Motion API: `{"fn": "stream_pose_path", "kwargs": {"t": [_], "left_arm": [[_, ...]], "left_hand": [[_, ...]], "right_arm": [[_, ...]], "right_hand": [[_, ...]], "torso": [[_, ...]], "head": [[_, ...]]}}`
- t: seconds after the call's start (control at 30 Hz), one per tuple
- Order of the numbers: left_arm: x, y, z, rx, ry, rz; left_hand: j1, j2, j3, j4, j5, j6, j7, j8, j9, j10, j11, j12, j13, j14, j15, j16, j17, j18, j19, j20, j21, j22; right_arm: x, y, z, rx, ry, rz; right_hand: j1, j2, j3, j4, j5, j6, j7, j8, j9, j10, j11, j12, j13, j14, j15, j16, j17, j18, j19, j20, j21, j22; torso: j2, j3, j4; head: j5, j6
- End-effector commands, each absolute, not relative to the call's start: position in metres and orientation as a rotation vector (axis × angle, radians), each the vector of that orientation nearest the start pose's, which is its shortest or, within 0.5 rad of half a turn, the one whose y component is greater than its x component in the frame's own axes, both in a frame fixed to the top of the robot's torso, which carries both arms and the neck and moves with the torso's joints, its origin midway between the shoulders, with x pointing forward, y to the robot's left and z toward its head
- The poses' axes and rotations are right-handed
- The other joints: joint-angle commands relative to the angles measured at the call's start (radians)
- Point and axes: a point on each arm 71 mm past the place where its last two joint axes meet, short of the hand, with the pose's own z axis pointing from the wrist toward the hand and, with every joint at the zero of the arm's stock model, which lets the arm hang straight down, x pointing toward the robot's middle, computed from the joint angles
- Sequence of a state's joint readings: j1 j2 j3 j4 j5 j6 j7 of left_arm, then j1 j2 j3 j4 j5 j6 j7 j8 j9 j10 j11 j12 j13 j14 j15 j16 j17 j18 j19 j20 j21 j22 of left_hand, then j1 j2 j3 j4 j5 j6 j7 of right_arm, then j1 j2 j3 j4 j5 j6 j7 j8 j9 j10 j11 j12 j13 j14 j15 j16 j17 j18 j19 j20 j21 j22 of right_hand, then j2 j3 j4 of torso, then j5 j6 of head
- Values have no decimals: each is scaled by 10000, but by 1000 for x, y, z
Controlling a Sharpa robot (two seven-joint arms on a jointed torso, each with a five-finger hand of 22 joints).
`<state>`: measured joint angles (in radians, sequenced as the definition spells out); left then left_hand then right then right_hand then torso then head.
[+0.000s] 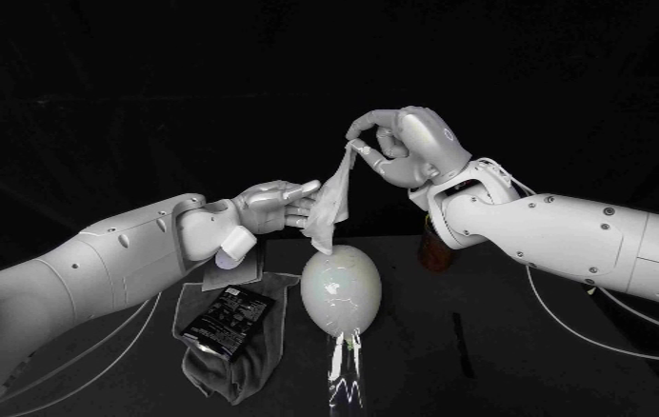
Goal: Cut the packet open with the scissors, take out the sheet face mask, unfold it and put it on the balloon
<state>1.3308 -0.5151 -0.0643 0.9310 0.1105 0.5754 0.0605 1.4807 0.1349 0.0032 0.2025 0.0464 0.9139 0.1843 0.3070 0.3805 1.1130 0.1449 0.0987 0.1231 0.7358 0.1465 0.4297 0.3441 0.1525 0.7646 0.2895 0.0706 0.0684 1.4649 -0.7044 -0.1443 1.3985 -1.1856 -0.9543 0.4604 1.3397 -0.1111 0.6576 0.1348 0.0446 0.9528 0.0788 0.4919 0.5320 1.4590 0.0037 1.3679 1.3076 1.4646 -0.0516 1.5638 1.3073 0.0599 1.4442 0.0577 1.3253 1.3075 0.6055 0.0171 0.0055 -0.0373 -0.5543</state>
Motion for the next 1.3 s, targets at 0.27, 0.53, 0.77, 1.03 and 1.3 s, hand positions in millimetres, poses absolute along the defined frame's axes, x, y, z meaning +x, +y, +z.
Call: {"fn": "stream_pose_path", "kwargs": {"t": [0.27,0.53,0.77,1.03,1.3], "left_arm": [[570,171,-150,-8760,19610,-20302],[570,171,-150,-8709,19713,-20327],[570,172,-151,-8624,19811,-20217],[570,172,-152,-8540,19946,-20040],[569,171,-153,-8414,20111,-19808]], "left_hand": [[791,-167,211,-332,23,43,-76,-47,-59,-144,10,-44,-79,-136,-18,183,38,-152,1,6,-8,12],[827,-387,148,-292,10,24,-16,-72,-88,-166,58,-71,-118,-169,4,243,49,-152,28,9,-2,15],[1022,-540,146,-339,12,50,-12,-81,-116,-179,57,-88,-151,-198,3,297,59,-155,52,8,0,15],[1177,-827,78,-348,4,-45,97,-177,-193,-272,130,-153,-217,-259,39,355,62,-156,75,8,-4,13],[1083,-1228,-220,-248,10,-151,189,-277,-268,-352,198,-168,-240,-316,85,400,64,-161,90,7,-7,12]], "right_arm": [[506,-168,-47,-2619,7344,9243],[507,-169,-47,-2595,7364,9203],[507,-170,-48,-2581,7369,9184],[507,-170,-48,-2573,7371,9181],[506,-169,-48,-2576,7376,9216]], "right_hand": [[74,34,-57,2,38,82,11,112,5,70,20,17,934,1062,15,70,2635,-89,68,-2,47,1952],[74,34,-57,2,38,82,11,112,5,70,20,17,934,1062,15,70,2635,-89,68,-2,47,1952],[74,34,-57,2,38,82,11,112,5,70,20,17,934,1062,15,70,2635,-89,68,-2,47,1952],[74,34,-57,2,38,82,11,112,5,70,20,17,934,1062,15,70,2635,-89,68,-2,47,1952],[97,41,-71,6,38,86,9,106,-9,75,18,22,944,1062,14,70,2635,-90,71,-2,54,1955]], "torso": [[4,-1,3],[-4,1,3],[0,-2,2],[0,-1,1],[-2,-4,0]], "head": [[-2,-17],[1,-29],[-9,-36],[-17,-53],[-21,-79]]}}
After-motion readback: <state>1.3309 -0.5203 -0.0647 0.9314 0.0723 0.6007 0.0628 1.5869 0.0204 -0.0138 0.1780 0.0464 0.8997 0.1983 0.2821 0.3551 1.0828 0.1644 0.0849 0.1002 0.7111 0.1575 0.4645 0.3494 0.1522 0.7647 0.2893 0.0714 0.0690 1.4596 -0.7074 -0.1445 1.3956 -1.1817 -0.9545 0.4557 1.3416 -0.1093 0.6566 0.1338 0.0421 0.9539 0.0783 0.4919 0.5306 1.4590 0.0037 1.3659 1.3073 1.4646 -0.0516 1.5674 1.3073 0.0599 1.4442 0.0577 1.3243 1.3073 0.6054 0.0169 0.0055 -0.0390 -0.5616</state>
